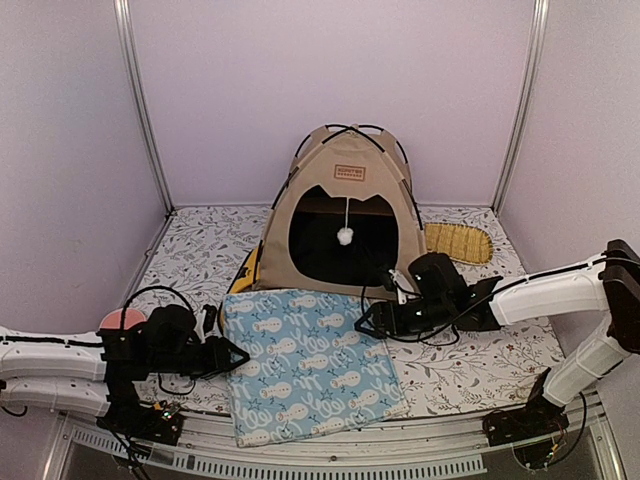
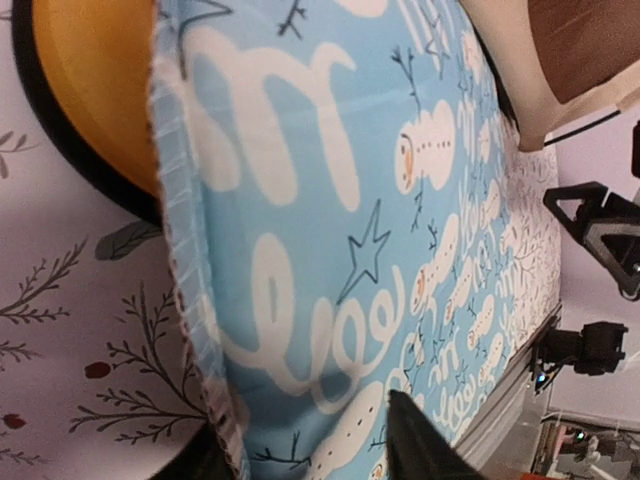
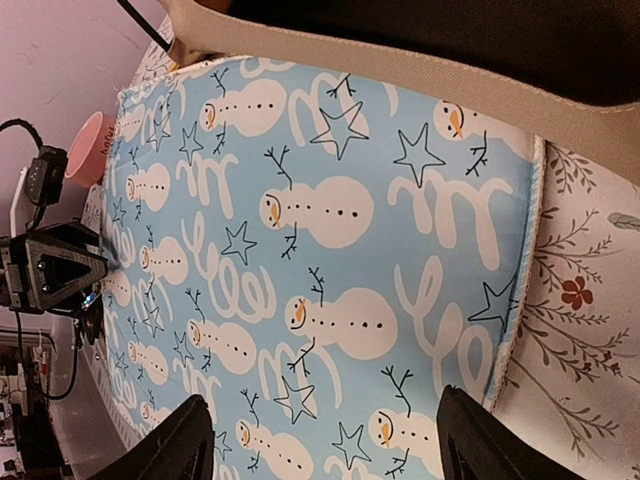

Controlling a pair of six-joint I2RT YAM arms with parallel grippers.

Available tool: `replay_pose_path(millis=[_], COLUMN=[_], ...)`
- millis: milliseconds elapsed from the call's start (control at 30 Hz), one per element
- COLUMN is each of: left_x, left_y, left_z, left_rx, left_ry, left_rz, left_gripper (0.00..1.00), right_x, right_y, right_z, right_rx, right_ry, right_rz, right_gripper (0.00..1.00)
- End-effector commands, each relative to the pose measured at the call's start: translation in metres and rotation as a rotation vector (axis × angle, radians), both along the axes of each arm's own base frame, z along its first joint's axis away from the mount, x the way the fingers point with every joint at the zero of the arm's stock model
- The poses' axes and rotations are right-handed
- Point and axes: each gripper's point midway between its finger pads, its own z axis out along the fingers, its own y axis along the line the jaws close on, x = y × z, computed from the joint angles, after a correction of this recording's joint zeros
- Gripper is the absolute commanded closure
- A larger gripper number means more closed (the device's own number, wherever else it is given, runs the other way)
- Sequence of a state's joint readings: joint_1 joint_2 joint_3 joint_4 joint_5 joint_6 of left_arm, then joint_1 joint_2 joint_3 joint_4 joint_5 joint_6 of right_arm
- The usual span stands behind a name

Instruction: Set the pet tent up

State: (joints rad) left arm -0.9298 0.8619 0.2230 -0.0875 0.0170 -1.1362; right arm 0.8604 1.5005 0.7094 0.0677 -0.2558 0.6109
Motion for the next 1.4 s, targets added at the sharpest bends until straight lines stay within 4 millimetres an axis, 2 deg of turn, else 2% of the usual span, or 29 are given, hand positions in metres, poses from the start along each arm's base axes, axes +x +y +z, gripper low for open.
replay_pose_path(millis=[0,67,133,300,533,700,800,1033,1200,1367], left_x=[0.004,0.006,0.009,0.008,-0.019,-0.04,-0.045,-0.029,-0.025,-0.015], left_y=[-0.012,-0.013,-0.014,-0.014,-0.037,-0.035,-0.032,-0.033,-0.038,-0.037], left_z=[0.015,0.023,0.035,0.064,0.094,0.099,0.109,0.15,0.168,0.178], left_rx=[-0.043,-0.031,-0.019,0.035,-0.008,-0.015,-0.03,-0.1,-0.131,-0.145], left_ry=[-0.038,-0.047,-0.063,-0.082,-0.078,-0.047,-0.05,-0.268,-0.416,-0.5], left_rz=[-0.018,-0.016,-0.025,-0.08,-0.336,-0.438,-0.454,-0.416,-0.456,-0.407], left_gripper=[0.67,0.86,0.99,1.0,1.0,1.0,1.0,1.0,1.0,1.0], right_x=[0.01,0.013,0.016,0.019,0.005,-0.006,-0.013,-0.029,-0.039,-0.04], right_y=[-0.006,-0.008,-0.011,-0.021,-0.027,-0.031,-0.031,-0.039,-0.041,-0.037], right_z=[0.001,0.004,0.007,0.004,-0.008,-0.016,-0.019,-0.019,-0.022,-0.011], right_rx=[-0.005,0.001,0.007,0.001,0.015,0.046,0.068,0.133,0.18,0.241], right_ry=[-0.033,-0.038,-0.044,-0.036,0.01,0.043,0.066,0.099,0.123,0.098], right_rz=[-0.028,-0.039,-0.049,-0.068,-0.054,-0.057,-0.043,-0.052,-0.049,-0.03], right_gripper=[0.21,0.19,0.17,0.1,0.03,0.01,0.0,0.0,0.0,0.01])
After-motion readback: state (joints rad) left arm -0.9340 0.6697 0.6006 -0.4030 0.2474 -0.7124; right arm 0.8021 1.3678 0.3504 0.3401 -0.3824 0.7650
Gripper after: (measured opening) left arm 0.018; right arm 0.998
